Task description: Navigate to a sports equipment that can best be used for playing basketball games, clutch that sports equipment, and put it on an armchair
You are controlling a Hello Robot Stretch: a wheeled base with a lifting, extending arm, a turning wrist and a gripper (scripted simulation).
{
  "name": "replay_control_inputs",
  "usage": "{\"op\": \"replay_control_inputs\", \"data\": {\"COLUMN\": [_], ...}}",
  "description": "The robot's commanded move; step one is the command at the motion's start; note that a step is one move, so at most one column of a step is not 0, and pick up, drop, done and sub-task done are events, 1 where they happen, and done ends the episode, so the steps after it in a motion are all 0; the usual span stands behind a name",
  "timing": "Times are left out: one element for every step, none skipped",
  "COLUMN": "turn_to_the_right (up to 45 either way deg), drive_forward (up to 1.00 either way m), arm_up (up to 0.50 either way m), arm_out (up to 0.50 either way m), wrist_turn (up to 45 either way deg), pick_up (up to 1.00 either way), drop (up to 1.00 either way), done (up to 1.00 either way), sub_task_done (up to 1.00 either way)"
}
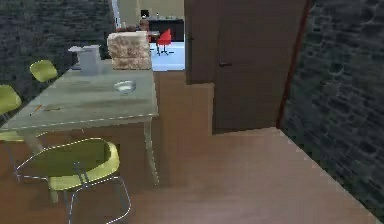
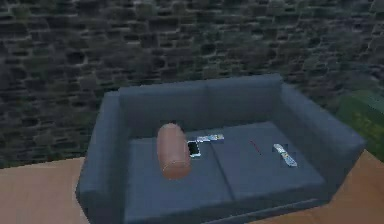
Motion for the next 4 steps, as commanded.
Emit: {"op": "replay_control_inputs", "data": {"turn_to_the_right": [0.0,0.0,0.0,36.0], "drive_forward": [1.00,1.00,0.10,0.00], "arm_up": [0.00,0.00,0.00,0.00], "arm_out": [0.00,0.00,0.00,0.00], "wrist_turn": [0.0,0.0,0.0,0.0], "pick_up": [0.00,0.00,0.00,0.00], "drop": [0.00,0.00,0.00,0.00], "done": [0.00,0.00,0.00,0.00], "sub_task_done": [0.00,0.00,0.00,0.00]}}
